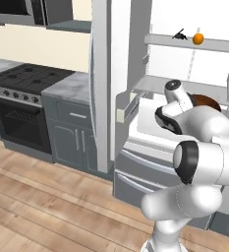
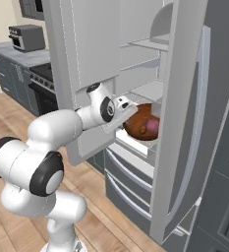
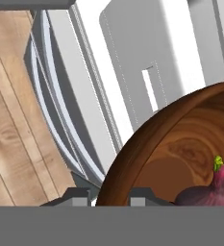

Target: Pick the chicken drumstick and onion from their plates and place them in the bowl. Then put the bowl in the fridge.

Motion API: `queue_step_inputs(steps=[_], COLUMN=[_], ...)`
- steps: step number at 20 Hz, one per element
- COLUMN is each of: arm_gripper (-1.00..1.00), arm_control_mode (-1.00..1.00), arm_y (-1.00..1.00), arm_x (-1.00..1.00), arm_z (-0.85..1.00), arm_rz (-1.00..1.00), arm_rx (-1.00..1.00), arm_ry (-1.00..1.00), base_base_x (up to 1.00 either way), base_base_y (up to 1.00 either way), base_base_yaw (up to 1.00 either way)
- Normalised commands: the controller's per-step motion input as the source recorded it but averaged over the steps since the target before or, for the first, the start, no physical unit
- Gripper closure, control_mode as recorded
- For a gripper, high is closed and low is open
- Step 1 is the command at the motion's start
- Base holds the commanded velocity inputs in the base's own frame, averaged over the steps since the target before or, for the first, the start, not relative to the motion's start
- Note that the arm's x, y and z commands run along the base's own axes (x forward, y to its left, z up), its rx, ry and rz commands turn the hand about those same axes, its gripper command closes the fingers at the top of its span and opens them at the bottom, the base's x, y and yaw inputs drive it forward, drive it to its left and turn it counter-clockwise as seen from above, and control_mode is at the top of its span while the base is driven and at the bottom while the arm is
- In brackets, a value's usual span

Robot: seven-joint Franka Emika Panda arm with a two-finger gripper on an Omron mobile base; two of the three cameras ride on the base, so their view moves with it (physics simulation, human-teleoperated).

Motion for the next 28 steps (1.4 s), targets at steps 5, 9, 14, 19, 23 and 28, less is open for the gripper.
queue_step_inputs(steps=[5,9,14,19,23,28], arm_gripper=[1.0,1.0,1.0,1.0,1.0,1.0], arm_control_mode=[-1.0,-1.0,-1.0,-1.0,-1.0,-1.0], arm_y=[-0.09,-0.2,-0.2,-0.09,-0.01,-0.15], arm_x=[0.0,-0.05,-0.06,0.09,0.28,0.14], arm_z=[0.18,0.31,0.37,0.2,0.08,0.23], arm_rz=[0.31,0.34,0.13,0.0,0.0,0.0], arm_rx=[-0.01,-0.03,-0.09,-0.13,-0.06,0.0], arm_ry=[0.15,0.13,0.06,0.0,-0.01,-0.09], base_base_x=[0.0,0.0,0.0,0.0,0.0,0.0], base_base_y=[0.0,0.0,0.0,0.0,0.0,0.0], base_base_yaw=[0.0,0.0,0.0,0.0,0.0,0.0])
